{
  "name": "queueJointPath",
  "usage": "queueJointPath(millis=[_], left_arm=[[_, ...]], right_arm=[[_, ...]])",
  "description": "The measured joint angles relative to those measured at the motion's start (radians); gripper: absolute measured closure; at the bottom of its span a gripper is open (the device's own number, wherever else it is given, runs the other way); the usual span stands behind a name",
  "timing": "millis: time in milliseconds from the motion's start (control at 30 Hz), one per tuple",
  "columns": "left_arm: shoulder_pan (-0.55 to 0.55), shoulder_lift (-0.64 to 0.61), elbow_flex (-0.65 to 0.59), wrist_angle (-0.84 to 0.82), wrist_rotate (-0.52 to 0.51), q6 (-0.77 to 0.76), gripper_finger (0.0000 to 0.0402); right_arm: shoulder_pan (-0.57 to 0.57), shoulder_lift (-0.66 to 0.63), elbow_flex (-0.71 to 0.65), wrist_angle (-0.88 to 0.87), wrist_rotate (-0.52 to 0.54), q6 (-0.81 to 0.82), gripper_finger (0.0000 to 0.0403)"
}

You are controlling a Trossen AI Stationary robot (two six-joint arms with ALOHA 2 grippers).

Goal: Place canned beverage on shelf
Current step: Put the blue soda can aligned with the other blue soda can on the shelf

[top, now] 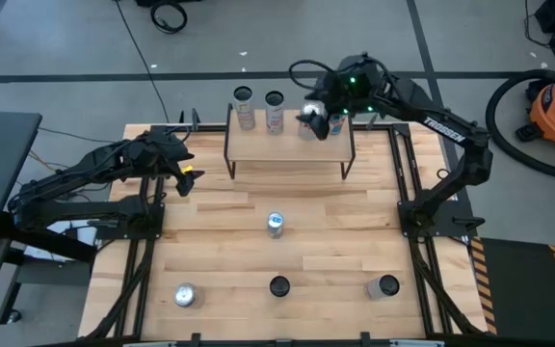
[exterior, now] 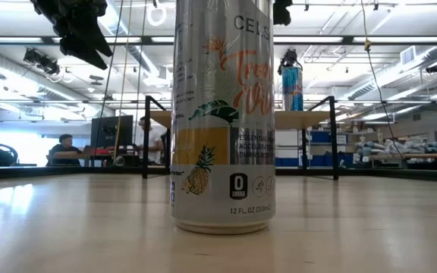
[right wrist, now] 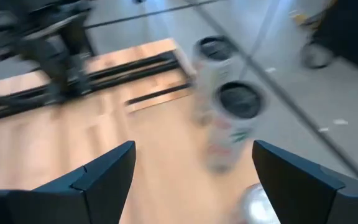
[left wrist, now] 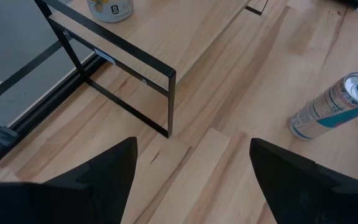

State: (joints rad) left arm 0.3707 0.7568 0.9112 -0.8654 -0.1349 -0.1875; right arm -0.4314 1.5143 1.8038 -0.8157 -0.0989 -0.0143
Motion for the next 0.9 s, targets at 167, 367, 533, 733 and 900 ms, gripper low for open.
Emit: queueJointPath(millis=[167,367,533,733,900], left_arm=[[0.0,0.0,0.0,0.0,0.0,0.0,0.0088],[0.0,0.0,0.0,0.0,0.0,0.0,0.0088],[0.0,0.0,0.0,0.0,0.0,0.0,0.0088],[0.0,0.0,0.0,-0.001,0.0,0.023,0.0088],[0.0,0.0,0.0,-0.003,0.0,0.025,0.0088]], right_arm=[[0.075,0.003,-0.001,-0.098,-0.122,0.023,0.0071],[0.218,0.005,-0.052,-0.099,-0.085,0.055,0.0071],[0.315,0.004,-0.092,-0.092,0.045,0.097,0.0071],[0.403,0.005,-0.186,-0.008,0.125,0.172,0.0071],[0.472,0.005,-0.272,0.063,0.231,0.176,0.0071]])
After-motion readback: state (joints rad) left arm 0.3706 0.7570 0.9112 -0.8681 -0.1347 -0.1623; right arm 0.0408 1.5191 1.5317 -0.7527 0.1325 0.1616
